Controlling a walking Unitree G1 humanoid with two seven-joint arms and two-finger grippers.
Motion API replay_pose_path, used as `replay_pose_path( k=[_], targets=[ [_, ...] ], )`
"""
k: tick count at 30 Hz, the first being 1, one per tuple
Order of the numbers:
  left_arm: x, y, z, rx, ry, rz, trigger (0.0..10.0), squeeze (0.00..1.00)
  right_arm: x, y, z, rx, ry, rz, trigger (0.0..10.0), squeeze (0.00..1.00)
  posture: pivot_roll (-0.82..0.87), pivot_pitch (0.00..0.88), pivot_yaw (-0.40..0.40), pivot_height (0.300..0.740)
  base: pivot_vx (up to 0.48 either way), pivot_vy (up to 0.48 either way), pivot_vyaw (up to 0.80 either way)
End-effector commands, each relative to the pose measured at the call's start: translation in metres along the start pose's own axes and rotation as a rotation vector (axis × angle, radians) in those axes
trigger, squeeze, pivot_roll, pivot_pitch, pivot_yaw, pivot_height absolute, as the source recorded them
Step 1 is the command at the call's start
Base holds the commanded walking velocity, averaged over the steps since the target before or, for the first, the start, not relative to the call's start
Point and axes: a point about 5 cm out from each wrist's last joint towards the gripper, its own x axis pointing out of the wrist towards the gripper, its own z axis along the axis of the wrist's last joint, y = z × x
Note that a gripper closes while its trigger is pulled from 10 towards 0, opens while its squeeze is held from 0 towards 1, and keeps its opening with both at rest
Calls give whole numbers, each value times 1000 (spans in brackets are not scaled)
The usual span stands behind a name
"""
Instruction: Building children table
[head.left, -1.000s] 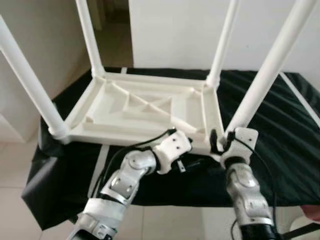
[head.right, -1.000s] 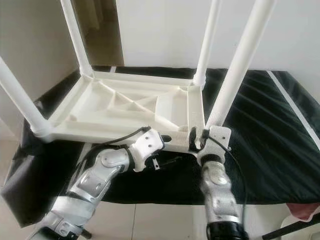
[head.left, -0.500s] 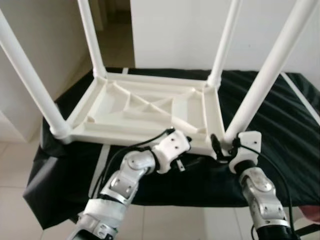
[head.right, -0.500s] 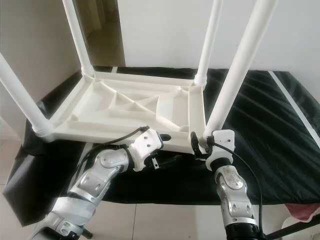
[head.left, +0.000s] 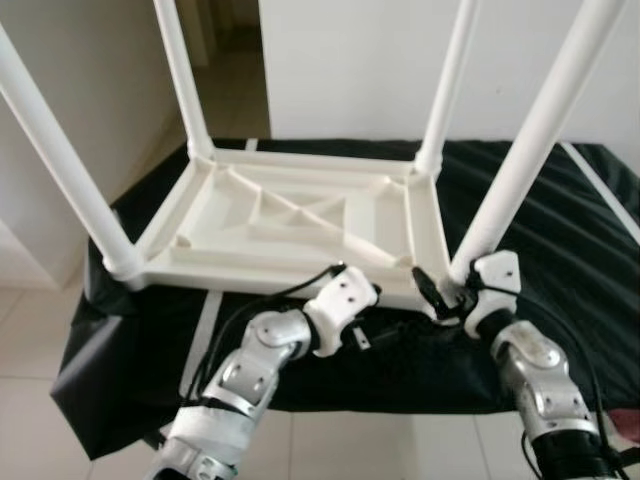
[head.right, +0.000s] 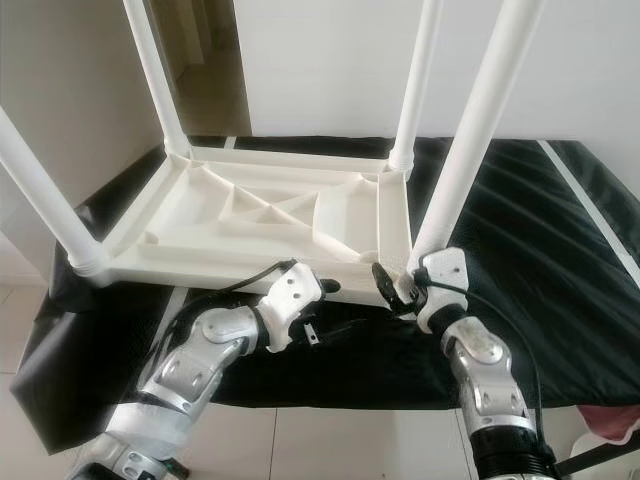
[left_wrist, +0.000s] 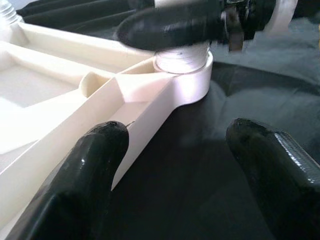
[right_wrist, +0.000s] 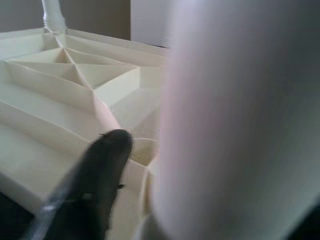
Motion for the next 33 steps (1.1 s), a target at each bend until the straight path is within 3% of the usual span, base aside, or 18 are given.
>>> replay_pose_path(
  k=[1,12,13,14,25,29,30,32,33],
  targets=[
    [0,2,-1,-4,8,30,10000,0,-1,0,-3,-4,3,14,0,0,51,0,11,740,0,0,0],
    [-1,1,-2,10,18,20,10000,0,-9,1,-13,47,26,-41,0,0,38,0,27,740,0,0,0],
    [-1,1,-2,12,19,18,10000,0,-10,1,-14,57,34,-58,1020,0,36,0,29,740,0,0,0],
    [-1,1,-2,13,20,17,10000,0,-10,2,-14,68,36,-69,10000,0,34,0,31,740,0,0,0],
    [0,-1,-2,16,22,2,10000,0,-1,15,-16,233,120,-349,10000,0,25,0,32,740,0,0,0],
    [1,-2,-2,16,21,-1,10000,0,0,19,-17,245,135,-413,10000,0,27,0,27,740,0,0,0],
    [1,-3,-2,14,19,-4,10000,0,0,24,-19,241,152,-526,10000,0,27,0,20,740,0,0,0],
    [2,-4,-2,14,19,-5,10000,0,-1,26,-20,240,162,-573,10000,0,27,0,20,740,0,0,0],
    [2,-5,-2,12,19,-6,10000,0,-4,26,-21,241,163,-683,10000,0,33,0,9,740,0,0,0]
  ],
)
